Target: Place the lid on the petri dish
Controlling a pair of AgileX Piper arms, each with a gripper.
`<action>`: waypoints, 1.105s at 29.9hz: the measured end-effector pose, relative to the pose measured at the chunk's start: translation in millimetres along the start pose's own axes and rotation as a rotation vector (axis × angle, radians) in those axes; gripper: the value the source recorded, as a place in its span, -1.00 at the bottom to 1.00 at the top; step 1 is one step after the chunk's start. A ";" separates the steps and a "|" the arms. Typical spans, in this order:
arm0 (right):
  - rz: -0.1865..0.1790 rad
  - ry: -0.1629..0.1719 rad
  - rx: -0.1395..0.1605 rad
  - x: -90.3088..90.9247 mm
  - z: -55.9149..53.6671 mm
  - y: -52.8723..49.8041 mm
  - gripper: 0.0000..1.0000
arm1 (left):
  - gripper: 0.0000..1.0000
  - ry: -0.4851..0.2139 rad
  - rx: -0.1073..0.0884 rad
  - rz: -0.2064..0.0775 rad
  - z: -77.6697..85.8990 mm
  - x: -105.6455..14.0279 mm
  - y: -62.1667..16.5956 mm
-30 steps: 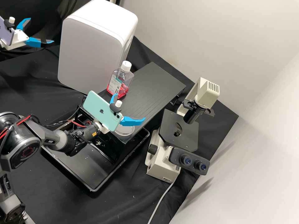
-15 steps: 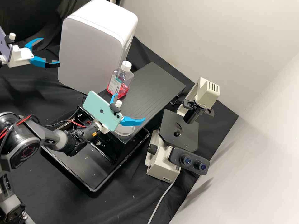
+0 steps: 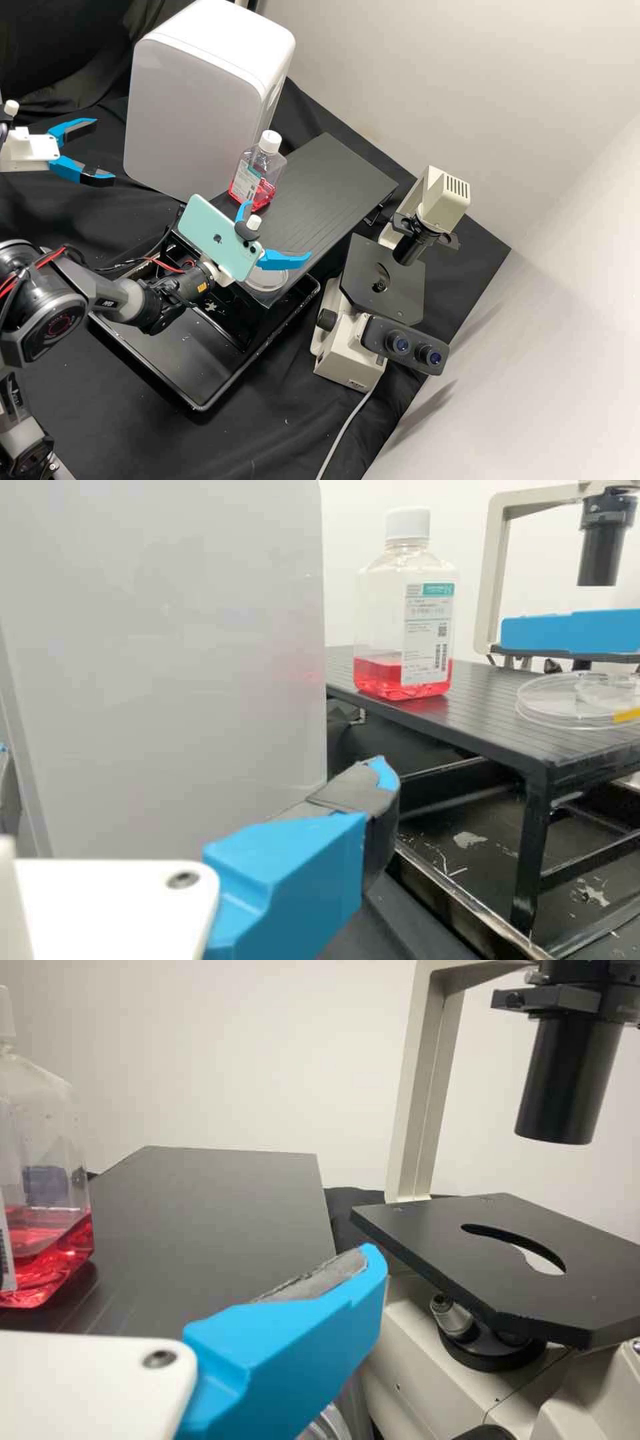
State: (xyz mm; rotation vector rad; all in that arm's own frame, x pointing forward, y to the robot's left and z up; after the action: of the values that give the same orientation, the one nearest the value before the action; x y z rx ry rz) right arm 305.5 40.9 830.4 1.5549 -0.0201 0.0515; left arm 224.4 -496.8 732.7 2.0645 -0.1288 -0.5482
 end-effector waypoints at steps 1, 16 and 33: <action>0.000 0.000 0.000 0.0 0.0 0.0 1.00 | 1.00 -0.005 0.000 0.002 1.2 -0.8 0.0; 0.000 0.000 0.000 0.0 0.0 0.0 1.00 | 1.00 -0.124 0.030 -0.097 15.6 3.5 -21.6; 0.000 0.000 0.000 0.0 0.0 0.0 1.00 | 1.00 -0.151 -0.008 -0.130 17.7 13.1 -29.6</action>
State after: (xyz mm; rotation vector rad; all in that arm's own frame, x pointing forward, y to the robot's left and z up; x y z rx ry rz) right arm 305.5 40.9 830.4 1.5549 -0.0201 0.0515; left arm 224.7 -498.9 695.9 2.0327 -0.0806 -0.7834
